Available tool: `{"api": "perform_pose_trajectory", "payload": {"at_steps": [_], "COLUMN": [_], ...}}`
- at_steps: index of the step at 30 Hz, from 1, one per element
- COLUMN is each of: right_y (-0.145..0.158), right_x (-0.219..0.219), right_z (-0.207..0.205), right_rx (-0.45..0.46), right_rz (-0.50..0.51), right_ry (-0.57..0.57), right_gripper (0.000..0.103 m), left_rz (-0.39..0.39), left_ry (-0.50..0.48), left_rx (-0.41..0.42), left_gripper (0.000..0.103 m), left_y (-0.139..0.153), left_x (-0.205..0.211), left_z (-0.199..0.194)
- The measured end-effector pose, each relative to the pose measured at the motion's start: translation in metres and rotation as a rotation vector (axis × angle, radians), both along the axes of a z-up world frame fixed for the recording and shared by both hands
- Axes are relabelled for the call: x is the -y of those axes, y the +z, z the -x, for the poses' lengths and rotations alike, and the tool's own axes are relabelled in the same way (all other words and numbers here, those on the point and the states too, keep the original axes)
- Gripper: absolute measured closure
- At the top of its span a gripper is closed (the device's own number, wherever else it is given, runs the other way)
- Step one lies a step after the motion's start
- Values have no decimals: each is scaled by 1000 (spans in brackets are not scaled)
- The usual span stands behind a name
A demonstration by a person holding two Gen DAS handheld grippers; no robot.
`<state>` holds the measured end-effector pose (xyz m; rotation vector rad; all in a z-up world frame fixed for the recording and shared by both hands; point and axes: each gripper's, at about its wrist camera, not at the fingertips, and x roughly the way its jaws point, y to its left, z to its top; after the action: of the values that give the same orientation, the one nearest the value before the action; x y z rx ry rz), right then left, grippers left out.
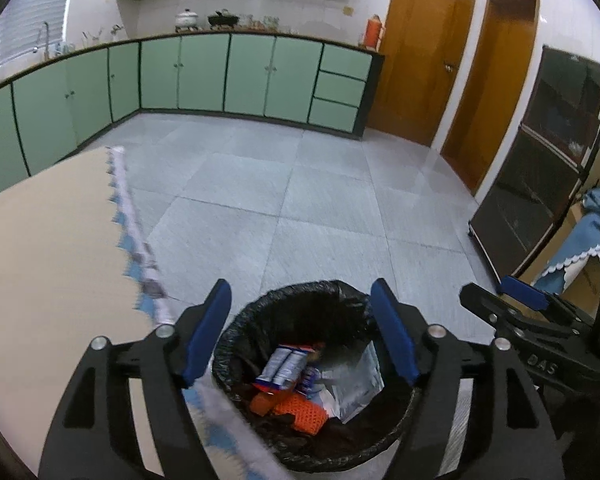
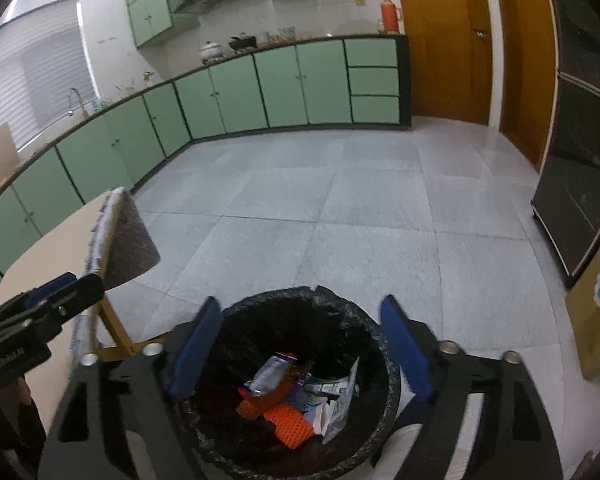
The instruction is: Collect trash
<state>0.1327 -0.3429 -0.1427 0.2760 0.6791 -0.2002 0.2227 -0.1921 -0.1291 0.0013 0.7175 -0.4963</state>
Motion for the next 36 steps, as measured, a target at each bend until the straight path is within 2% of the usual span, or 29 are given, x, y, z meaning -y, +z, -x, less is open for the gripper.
{"api": "perform_pose_trajectory", "payload": {"at_steps": [3,7,12,18,36], "right_y": [15,35,56,77,113], "right_x": [-13,-29,-45,-65,-90], "right_z": [8,20,36,63,117], "right_rx": [27,64,102,140,237], "right_rz": [-3,-24,-60,-30,12], "right_ry": [40,87,123,157,210], "right_gripper": [9,7,6,6,6], "left_rz": [2,2,6,6,5], "left_ry": [25,64,87,88,102], "left_rx": [33,65,80,107,221], "left_gripper": [25,19,17,14,11], "left_y": [13,28,45,60,95], "left_x": [-16,-37,-55,-66,-93], "left_z": [10,23,43,68,127]}}
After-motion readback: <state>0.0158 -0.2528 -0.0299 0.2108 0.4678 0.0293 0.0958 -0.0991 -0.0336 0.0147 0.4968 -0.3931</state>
